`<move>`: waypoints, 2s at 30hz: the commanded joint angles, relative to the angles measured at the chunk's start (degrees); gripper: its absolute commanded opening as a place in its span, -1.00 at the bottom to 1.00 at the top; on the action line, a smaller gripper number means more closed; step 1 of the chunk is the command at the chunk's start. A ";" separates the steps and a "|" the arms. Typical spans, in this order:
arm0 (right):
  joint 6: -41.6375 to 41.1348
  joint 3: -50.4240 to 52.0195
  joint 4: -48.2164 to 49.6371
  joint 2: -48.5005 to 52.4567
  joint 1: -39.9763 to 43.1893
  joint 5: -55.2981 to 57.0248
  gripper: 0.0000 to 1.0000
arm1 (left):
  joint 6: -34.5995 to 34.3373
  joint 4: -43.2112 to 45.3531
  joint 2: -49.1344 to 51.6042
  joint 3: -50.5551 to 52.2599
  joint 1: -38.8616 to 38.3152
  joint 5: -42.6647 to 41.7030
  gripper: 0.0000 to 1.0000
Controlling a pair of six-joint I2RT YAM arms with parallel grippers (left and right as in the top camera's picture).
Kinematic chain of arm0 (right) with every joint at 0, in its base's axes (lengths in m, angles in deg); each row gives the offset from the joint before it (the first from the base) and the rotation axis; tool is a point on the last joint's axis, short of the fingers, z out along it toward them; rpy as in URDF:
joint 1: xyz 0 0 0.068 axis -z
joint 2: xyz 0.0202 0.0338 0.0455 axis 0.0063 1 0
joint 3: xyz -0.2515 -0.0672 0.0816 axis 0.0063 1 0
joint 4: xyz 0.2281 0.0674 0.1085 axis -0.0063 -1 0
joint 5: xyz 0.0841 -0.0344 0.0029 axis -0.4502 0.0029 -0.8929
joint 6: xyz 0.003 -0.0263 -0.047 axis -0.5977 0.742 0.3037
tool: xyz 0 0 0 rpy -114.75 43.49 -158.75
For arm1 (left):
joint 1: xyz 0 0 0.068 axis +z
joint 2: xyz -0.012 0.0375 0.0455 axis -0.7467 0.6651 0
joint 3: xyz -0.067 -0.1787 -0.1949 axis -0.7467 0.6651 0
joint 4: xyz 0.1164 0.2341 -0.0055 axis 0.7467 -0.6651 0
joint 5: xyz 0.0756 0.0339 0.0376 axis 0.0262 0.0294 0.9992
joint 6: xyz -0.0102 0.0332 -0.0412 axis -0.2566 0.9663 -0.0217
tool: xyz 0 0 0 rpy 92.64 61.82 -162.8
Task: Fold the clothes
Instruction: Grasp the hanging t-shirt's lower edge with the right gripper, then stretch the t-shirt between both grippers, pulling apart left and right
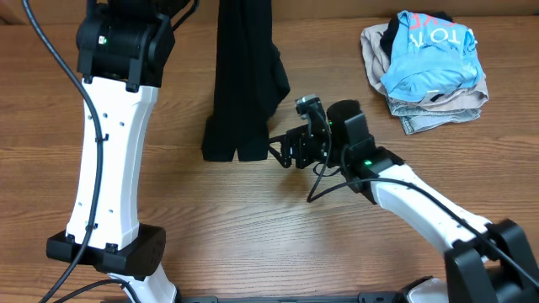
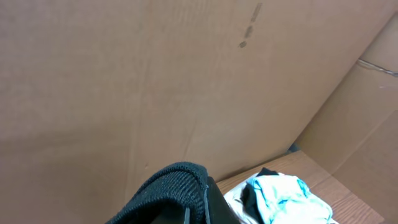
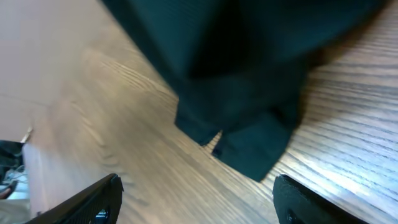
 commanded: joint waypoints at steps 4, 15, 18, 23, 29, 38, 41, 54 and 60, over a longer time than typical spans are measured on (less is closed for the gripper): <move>-1.42 -0.61 3.23 3.23 -0.17 3.58 0.64 | -1.84 0.59 -1.11 -3.74 0.02 -2.75 -0.92; -2.60 -0.61 16.70 8.15 -1.27 6.45 0.86 | -2.71 0.17 -4.90 -6.91 0.02 -5.75 -0.92; -2.58 -0.61 19.08 8.15 -1.27 9.68 0.89 | -2.71 -0.46 -7.08 -6.91 0.02 -5.75 -0.92; -2.58 -0.61 21.97 8.15 -1.29 12.15 0.92 | -2.71 -2.25 -9.81 -6.91 0.02 -5.77 -0.92; -2.60 -0.61 27.10 8.20 -1.29 11.69 0.85 | -2.71 -2.60 -11.52 -6.91 0.02 -7.65 -0.92; -4.15 -0.61 29.07 8.13 -1.46 -8.04 -0.71 | -2.64 -3.80 -11.76 -6.91 0.52 -4.11 -0.92; -7.43 -0.61 29.03 8.04 -0.81 -11.08 -0.92 | -1.49 -5.25 -11.72 -6.91 1.11 -1.42 -0.92; -4.02 -0.61 -0.15 -5.11 4.46 1.99 -0.93 | -0.92 -14.45 -11.69 -6.80 11.26 4.28 -0.92; -1.36 -2.36 -17.07 -16.87 6.95 12.11 -0.93 | 1.68 -21.14 -11.58 -6.80 15.50 10.29 -0.92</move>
